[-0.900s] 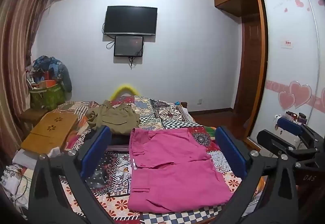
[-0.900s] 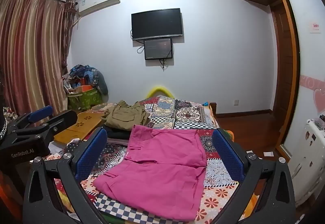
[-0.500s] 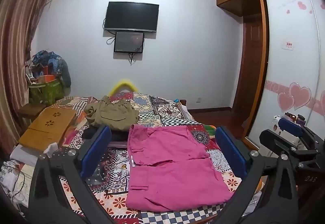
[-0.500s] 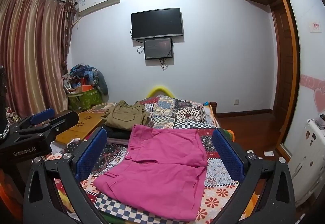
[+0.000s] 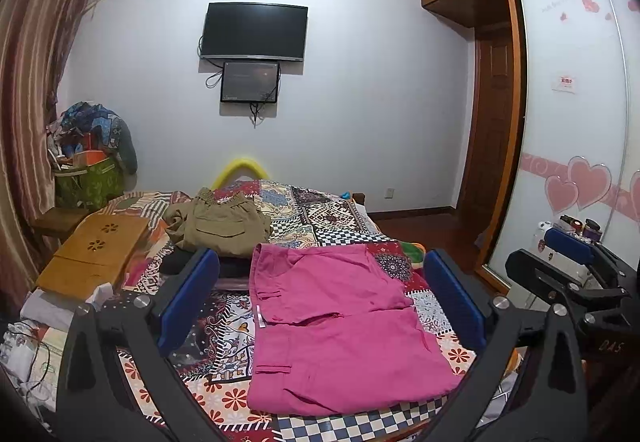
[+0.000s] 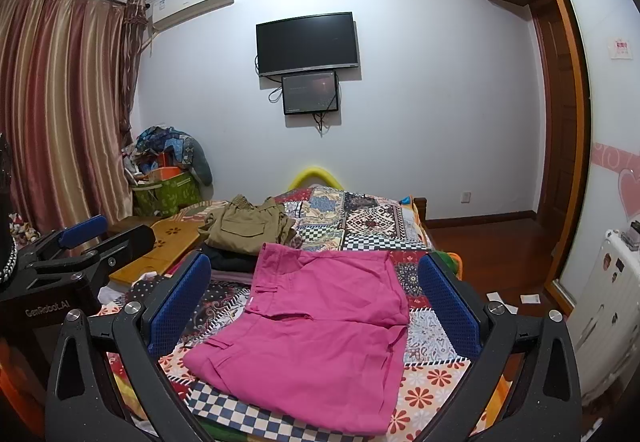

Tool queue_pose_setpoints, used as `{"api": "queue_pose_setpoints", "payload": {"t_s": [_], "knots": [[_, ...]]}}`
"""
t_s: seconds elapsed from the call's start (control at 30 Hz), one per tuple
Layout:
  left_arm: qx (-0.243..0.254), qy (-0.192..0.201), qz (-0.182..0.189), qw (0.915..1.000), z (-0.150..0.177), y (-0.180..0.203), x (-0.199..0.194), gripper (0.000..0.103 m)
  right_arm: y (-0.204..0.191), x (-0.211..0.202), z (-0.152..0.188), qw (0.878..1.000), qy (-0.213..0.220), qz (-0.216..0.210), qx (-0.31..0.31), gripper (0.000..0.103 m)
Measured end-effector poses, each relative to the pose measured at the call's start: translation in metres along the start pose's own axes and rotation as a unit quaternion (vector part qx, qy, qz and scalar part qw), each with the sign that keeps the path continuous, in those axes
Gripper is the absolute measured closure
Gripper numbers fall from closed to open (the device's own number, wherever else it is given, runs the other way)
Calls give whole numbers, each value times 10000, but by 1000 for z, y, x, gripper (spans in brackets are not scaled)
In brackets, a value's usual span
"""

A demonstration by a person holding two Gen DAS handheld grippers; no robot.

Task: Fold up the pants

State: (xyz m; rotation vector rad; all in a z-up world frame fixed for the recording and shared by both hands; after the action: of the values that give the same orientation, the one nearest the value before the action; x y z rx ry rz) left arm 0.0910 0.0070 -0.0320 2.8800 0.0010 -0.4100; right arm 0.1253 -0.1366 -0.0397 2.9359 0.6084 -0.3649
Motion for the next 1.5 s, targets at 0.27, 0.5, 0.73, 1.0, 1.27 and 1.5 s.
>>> {"api": "queue_pose_setpoints", "payload": {"t_s": [0.27,0.5,0.73,1.0,1.27,1.5], "knots": [[61,-1,-23,10000,1,3,1,0,3,1,1,10000,-38,-9,50,0],[50,-25,-6,10000,2,4,1,0,3,1,1,10000,-40,-10,54,0],[51,-26,-6,10000,2,4,2,0,3,1,1,10000,-40,-8,55,0],[54,-26,-1,10000,2,4,1,0,4,2,1,10000,-44,-10,75,0],[69,-21,-4,10000,2,4,2,0,4,2,1,10000,-44,-12,75,0],[84,-30,8,10000,4,4,3,0,4,2,3,9999,-41,-15,93,0]]}}
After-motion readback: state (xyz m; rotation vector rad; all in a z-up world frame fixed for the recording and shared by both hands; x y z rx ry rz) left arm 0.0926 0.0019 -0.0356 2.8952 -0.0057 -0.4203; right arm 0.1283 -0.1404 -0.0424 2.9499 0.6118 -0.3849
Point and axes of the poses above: each gripper's, at about its wrist camera, not at the fingertips, and x roughly the way its jaws point, y to its right, z to its underside, the point moved 9 cm from there along x, roughly the way its jaws point, and after that the axes turned 9 degrees about -x, right-handed, at the moved point
